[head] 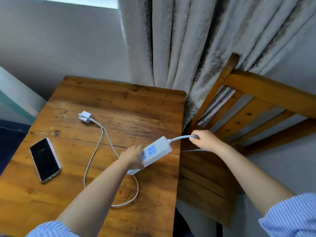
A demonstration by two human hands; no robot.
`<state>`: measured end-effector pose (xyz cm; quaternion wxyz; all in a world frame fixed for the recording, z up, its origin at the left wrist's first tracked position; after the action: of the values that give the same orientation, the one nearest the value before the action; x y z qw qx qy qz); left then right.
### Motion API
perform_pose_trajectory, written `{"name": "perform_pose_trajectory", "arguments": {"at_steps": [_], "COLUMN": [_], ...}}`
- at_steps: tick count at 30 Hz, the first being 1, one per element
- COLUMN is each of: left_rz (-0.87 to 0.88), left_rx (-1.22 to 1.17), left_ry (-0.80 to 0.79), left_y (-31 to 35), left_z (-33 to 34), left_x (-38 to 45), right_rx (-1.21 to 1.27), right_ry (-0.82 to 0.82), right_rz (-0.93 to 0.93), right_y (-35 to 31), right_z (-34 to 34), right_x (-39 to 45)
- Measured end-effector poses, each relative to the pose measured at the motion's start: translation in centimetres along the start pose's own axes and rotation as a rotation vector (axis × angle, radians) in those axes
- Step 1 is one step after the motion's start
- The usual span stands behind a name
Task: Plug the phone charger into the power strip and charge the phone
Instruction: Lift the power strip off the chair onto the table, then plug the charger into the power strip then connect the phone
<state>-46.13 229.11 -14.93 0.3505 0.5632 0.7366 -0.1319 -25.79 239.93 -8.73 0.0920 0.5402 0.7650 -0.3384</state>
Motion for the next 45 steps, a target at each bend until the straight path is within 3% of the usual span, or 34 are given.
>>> {"name": "perform_pose_trajectory", "arguments": {"at_steps": [5,8,15,22,30,33,36,40,45], "left_rz": [0.014,0.008,-0.033,-0.067,-0.076,-0.122,-0.304,-0.534,-0.504], "left_rx": [0.087,0.084,0.210,0.199,0.103,0.030,-0.099,-0.209,-0.208], "left_ry": [-0.010,0.064,0.309,0.377,0.446,0.504,0.534,0.451,0.333], "left_y": [0.7,0.8,0.3,-1.2,-3.0,-5.3,-10.1,-16.7,-20.4], "left_z": [0.6,-1.8,-10.1,-11.1,-11.2,-10.6,-9.1,-5.2,-2.6], "left_x": [1.2,2.7,7.3,11.5,11.8,9.6,6.4,2.6,2.2], "right_rx": [-0.129,-0.172,-0.209,-0.302,-0.341,-0.243,-0.173,-0.139,-0.146], "right_ry": [-0.118,-0.153,0.061,0.280,0.272,0.344,0.453,0.448,0.274], "right_rz": [-0.062,-0.138,-0.216,-0.219,-0.133,-0.111,-0.191,-0.397,-0.568], "right_y": [-0.1,-0.9,-4.6,-5.4,-5.2,-5.9,-9.2,-16.4,-24.3], "right_z": [1.6,2.5,1.3,1.9,3.0,2.1,1.6,3.3,7.6], "right_x": [3.0,5.0,10.7,14.2,15.7,15.0,14.0,13.2,14.5]}}
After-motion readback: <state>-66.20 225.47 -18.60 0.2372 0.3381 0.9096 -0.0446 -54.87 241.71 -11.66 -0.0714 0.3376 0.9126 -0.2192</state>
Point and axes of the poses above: each hand's wrist, its own x-axis towards the middle knuckle, its own z-axis out of the palm, y = z × x, the point moved 10 cm from there along x, towards the middle knuckle, and after that the axes turned 2 degrees about y, right-handed, at the moved point
